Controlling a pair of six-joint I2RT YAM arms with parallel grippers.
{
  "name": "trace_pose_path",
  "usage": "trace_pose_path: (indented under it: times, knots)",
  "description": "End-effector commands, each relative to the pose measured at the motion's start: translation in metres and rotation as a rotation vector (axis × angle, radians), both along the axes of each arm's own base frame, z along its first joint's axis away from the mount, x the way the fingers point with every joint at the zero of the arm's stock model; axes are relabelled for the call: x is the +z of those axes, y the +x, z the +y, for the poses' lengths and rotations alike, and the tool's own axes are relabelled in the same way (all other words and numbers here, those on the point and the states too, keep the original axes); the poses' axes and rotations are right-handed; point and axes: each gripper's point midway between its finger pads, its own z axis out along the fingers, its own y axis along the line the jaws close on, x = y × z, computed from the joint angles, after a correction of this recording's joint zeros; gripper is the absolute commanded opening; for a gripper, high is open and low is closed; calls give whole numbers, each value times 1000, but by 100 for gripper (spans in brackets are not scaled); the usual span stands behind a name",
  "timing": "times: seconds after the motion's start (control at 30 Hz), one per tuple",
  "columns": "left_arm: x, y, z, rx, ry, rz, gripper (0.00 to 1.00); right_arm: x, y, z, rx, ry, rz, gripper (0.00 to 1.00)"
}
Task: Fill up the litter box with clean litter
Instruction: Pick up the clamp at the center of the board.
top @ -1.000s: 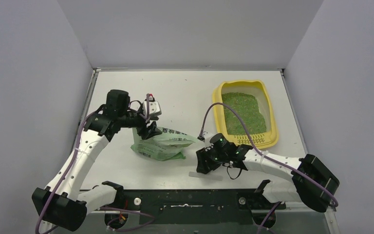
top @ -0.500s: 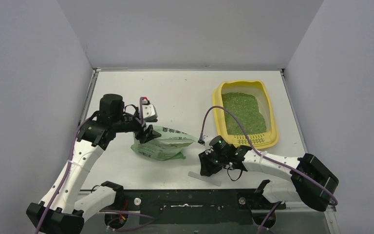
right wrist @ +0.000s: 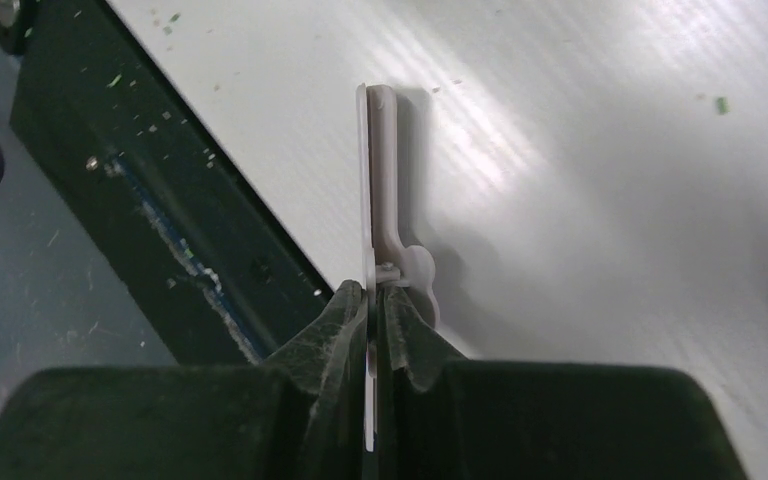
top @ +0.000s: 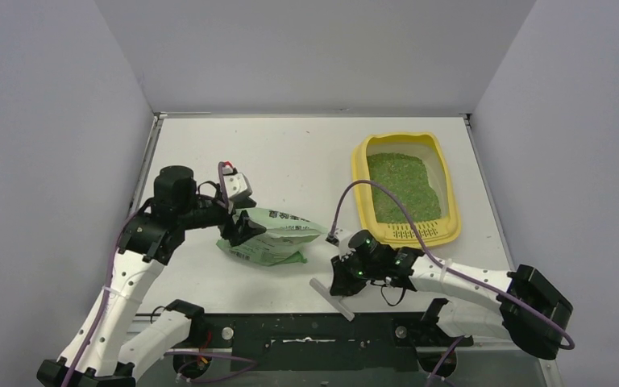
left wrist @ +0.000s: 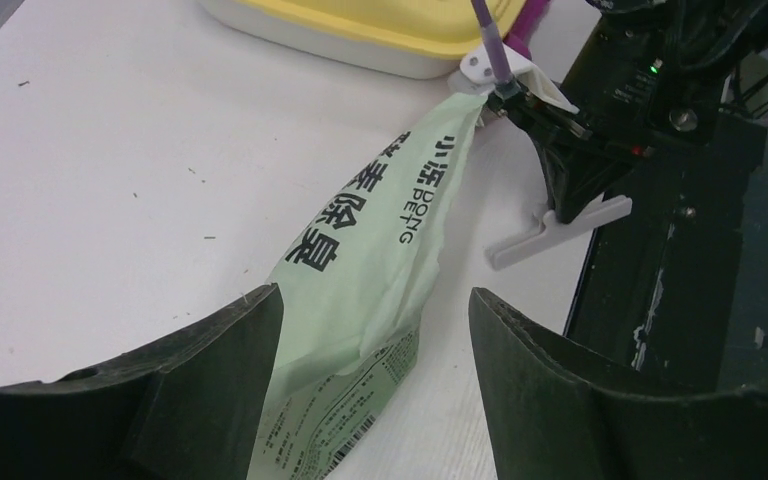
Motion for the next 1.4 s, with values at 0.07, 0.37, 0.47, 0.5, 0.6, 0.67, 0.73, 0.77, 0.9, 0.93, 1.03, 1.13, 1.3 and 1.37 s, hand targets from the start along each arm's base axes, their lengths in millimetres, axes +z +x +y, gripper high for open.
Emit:
trace_pose_path:
  times: [0.07,0.37,0.47,0.5,0.6,0.67,0.73,0.77,0.9,0.93,1.03,1.13,1.3,1.37]
  knots:
    - [34,13,1,241,-167,132,67,65,-20,27,80,233,-63,0]
    - [65,23,-6,413,-425,323,73,207,1,17,-21,479,-385,0]
    - [74,34,-4,491,-457,380,72,234,25,12,-107,452,-491,0]
    - [77,36,-7,495,-463,404,71,242,33,12,-128,437,-521,0]
    - [87,40,-16,511,-489,405,70,259,54,17,-157,393,-607,0]
    - [91,41,-21,534,-495,382,70,265,68,23,-176,361,-645,0]
    - [96,40,-29,533,-495,369,70,272,83,28,-207,331,-684,0]
    - [98,40,-32,535,-491,361,70,274,87,33,-203,325,-696,0]
    - [104,40,-39,552,-487,329,70,277,103,47,-216,282,-732,0]
    - [103,41,-41,553,-482,335,70,279,106,49,-221,280,-741,0]
    - [94,43,-46,573,-466,352,70,286,111,54,-241,291,-768,0]
    - [87,48,-47,605,-465,354,70,292,112,58,-249,320,-782,0]
    - [83,59,-57,616,-487,370,67,297,111,65,-241,355,-781,0]
    - [81,63,-61,621,-482,372,66,299,110,69,-234,371,-779,0]
